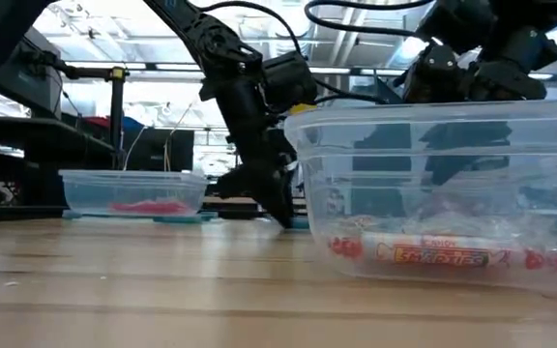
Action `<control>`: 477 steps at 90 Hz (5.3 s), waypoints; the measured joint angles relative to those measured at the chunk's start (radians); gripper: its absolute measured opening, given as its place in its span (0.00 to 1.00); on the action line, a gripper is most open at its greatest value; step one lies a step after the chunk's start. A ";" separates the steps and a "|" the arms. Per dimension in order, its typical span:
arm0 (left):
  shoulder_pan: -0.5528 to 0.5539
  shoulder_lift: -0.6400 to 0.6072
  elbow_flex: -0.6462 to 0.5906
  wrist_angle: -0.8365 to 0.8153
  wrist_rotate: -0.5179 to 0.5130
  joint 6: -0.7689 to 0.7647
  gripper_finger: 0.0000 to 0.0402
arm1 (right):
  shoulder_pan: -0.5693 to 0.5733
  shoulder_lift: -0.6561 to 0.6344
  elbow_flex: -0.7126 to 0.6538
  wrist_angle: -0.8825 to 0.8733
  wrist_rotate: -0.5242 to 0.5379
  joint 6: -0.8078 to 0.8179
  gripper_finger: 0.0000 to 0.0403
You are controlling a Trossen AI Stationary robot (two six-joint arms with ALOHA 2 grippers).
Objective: Sort candy
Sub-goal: Close the center transparent bin
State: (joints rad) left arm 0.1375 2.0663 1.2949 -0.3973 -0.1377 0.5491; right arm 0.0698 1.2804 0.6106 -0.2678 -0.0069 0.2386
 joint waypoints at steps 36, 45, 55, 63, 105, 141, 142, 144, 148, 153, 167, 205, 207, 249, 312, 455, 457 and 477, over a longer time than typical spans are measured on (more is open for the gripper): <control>-0.011 -0.158 0.044 -0.177 0.002 -0.054 0.00 | -0.001 0.000 0.013 -0.012 0.003 -0.031 0.42; -0.011 -0.223 0.076 -0.175 0.019 -0.067 0.00 | -0.003 -0.007 0.040 -0.029 0.023 -0.065 0.42; -0.010 -0.265 0.098 -0.183 0.040 -0.064 0.00 | -0.009 -0.039 0.076 -0.058 0.076 -0.122 0.42; -0.011 -0.305 0.115 -0.191 0.064 -0.073 0.00 | -0.014 -0.082 0.105 -0.082 0.114 -0.164 0.42; -0.027 -0.484 0.135 -0.228 0.065 -0.109 0.00 | -0.029 -0.378 0.137 -0.104 0.244 -0.466 0.42; -0.028 -0.622 0.136 -0.164 0.235 -0.219 0.00 | -0.096 -0.404 0.137 -0.140 0.245 -0.491 0.42; -0.028 -0.624 0.136 -0.165 0.243 -0.221 0.00 | -0.098 -0.404 0.137 -0.141 0.245 -0.491 0.42; -0.029 -0.627 0.136 -0.166 0.260 -0.224 0.00 | -0.101 -0.404 0.137 -0.141 0.244 -0.491 0.42; -0.032 -0.634 0.136 -0.166 0.294 -0.231 0.00 | -0.107 -0.404 0.137 -0.145 0.244 -0.491 0.42; -0.036 -0.643 0.136 -0.165 0.322 -0.233 0.00 | -0.115 -0.404 0.137 -0.150 0.244 -0.492 0.42; -0.050 -0.667 0.136 -0.155 0.375 -0.246 0.00 | -0.127 -0.404 0.137 -0.154 0.243 -0.476 0.42; -0.067 -0.765 0.136 -0.111 0.479 -0.285 0.00 | -0.226 -0.402 0.137 -0.001 0.088 -0.523 0.41; -0.070 -0.769 0.136 -0.111 0.482 -0.285 0.00 | -0.231 -0.400 0.137 0.011 0.084 -0.532 0.41; -0.089 -0.786 0.137 -0.073 0.509 -0.278 0.00 | -0.242 -0.245 0.135 0.139 -0.135 -0.596 0.41; -0.110 -0.754 -0.003 -0.300 0.271 -0.511 0.00 | -0.076 -0.317 0.134 -0.285 -0.144 -0.131 0.41; -0.199 -0.756 -0.121 -0.219 0.254 -0.582 0.00 | -0.097 0.331 0.263 -0.348 -0.067 0.333 0.03; -0.201 -0.756 -0.121 -0.218 0.254 -0.582 0.00 | -0.111 0.329 0.263 -0.364 -0.066 0.358 0.02; -0.211 -0.756 -0.121 -0.218 0.253 -0.605 0.00 | -0.223 0.312 0.262 -0.427 -0.174 0.561 0.02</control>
State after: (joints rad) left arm -0.0733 1.3106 1.1744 -0.6155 0.1158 -0.0558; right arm -0.1527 1.5927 0.8726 -0.6947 -0.1813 0.7999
